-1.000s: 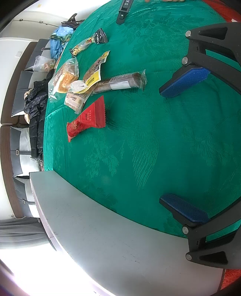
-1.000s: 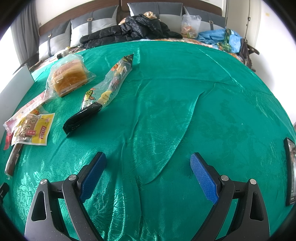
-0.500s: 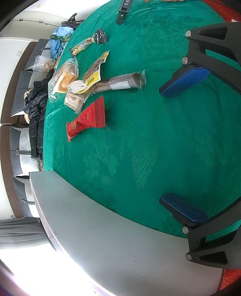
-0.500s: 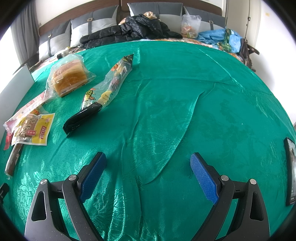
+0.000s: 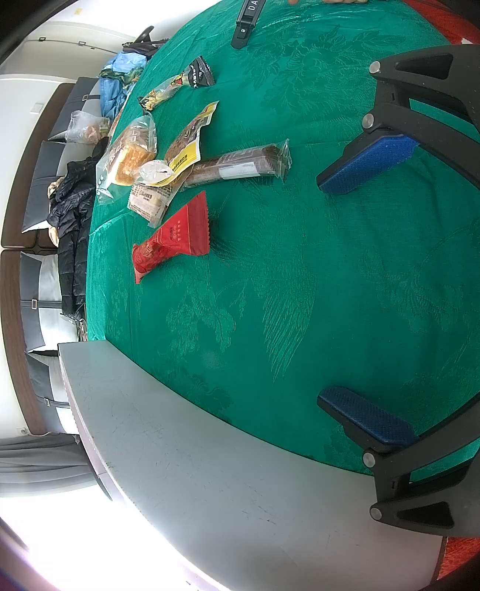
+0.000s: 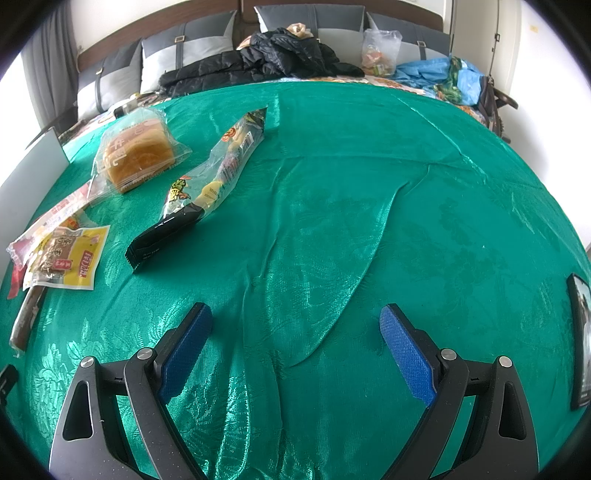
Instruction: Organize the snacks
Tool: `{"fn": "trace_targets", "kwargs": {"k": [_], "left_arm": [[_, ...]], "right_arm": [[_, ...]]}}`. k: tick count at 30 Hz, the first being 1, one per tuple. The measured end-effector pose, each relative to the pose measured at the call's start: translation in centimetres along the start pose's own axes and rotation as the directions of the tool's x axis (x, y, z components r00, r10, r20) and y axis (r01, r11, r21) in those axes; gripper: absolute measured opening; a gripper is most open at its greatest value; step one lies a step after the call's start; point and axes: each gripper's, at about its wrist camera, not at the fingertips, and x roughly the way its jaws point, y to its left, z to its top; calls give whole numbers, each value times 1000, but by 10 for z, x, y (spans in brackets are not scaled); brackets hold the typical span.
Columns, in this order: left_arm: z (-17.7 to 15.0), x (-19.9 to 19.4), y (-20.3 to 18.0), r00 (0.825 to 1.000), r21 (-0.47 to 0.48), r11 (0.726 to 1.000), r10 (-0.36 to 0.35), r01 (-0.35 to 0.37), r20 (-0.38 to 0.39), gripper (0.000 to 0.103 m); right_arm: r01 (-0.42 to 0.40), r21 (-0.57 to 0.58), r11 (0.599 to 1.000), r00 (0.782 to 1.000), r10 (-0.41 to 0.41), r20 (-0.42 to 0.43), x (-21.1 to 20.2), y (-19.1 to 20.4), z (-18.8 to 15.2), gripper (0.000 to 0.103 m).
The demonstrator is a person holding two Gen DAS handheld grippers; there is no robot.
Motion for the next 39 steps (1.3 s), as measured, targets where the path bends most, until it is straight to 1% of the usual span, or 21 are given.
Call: {"fn": "trace_targets", "kwargs": {"k": [39], "left_arm": [[0,-1,1,1000,13,1000,-11,11,-10,103]], "right_arm": [[0,0,1000,1000,0,-1,0,-1,1,95]]}}
